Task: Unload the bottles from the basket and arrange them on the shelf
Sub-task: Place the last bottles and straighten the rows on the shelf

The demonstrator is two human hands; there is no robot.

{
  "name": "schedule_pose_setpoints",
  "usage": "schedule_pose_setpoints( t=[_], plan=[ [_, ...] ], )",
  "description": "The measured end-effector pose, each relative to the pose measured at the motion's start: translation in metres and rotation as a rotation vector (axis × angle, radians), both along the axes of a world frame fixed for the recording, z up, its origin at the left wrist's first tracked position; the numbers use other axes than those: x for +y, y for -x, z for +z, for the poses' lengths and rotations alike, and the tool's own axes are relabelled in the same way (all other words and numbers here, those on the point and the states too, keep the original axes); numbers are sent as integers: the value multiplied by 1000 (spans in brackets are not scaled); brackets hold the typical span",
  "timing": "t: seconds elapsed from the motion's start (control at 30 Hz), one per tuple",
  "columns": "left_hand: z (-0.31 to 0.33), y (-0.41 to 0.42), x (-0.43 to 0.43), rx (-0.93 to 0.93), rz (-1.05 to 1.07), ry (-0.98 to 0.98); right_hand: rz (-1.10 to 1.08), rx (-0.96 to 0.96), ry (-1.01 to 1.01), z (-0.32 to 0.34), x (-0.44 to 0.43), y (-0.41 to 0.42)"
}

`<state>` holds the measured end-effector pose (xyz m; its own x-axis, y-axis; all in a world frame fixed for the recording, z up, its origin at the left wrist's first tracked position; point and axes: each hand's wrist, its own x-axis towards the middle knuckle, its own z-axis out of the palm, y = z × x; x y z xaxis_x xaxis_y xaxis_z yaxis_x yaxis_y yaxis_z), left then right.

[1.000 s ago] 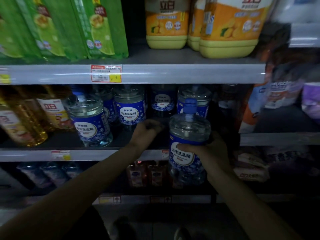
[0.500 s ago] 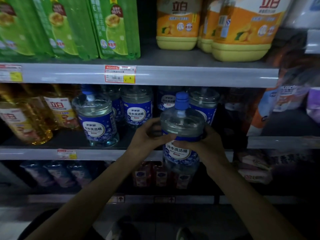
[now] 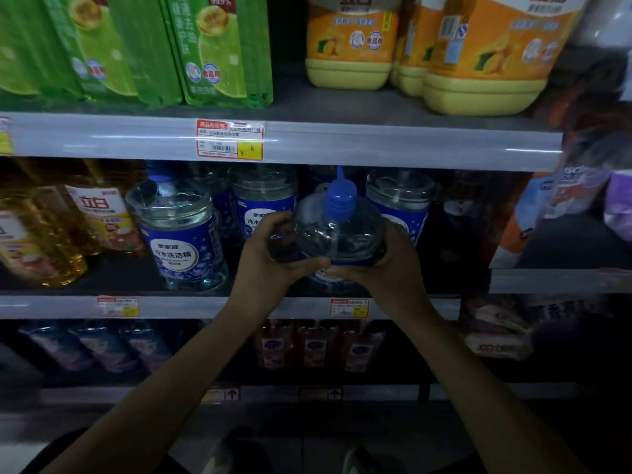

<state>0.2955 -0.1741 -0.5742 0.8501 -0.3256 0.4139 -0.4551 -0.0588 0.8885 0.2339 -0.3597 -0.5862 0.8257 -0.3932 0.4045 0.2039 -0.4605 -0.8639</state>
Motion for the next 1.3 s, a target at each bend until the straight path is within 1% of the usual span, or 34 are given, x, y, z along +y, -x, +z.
schedule_pose_setpoints(
  t=[0.13,0.27,0.37,0.47,0.63,0.8,0.87,0.93,1.07,1.13,1.2,1.3],
  plan=[
    [-4,-7,-6,26,29,26,-21,13,-34,-7,-1,-16],
    [-6,-15,-10,82,57,39,-73,17,-30,-12,-1,-29],
    [-5,-20,-15,130,66,68,-104,23,-69,-16,4,-37],
    [-6,-26,-21,141,72,83,-118,15,-89,-18,8,-41],
    [-13,-35,-26,153,80,82,-100,-19,-197,-21,10,-40],
    [-18,-38,-24,175,88,50,-113,2,-302,-22,12,-39],
    [-23,-36,-24,225,137,47,-143,43,-324,-25,15,-38],
    [-33,-34,-24,315,178,54,-193,128,-336,-30,16,-37],
    [-49,-31,-26,407,186,-32,-205,259,-479,-37,19,-38],
    [-51,-29,-28,457,203,-42,-185,321,-574,-38,18,-38],
    [-51,-29,-30,513,212,-28,-175,347,-643,-40,18,-37],
    [-51,-29,-33,553,222,-6,-207,338,-651,-43,19,-38]
  ],
)
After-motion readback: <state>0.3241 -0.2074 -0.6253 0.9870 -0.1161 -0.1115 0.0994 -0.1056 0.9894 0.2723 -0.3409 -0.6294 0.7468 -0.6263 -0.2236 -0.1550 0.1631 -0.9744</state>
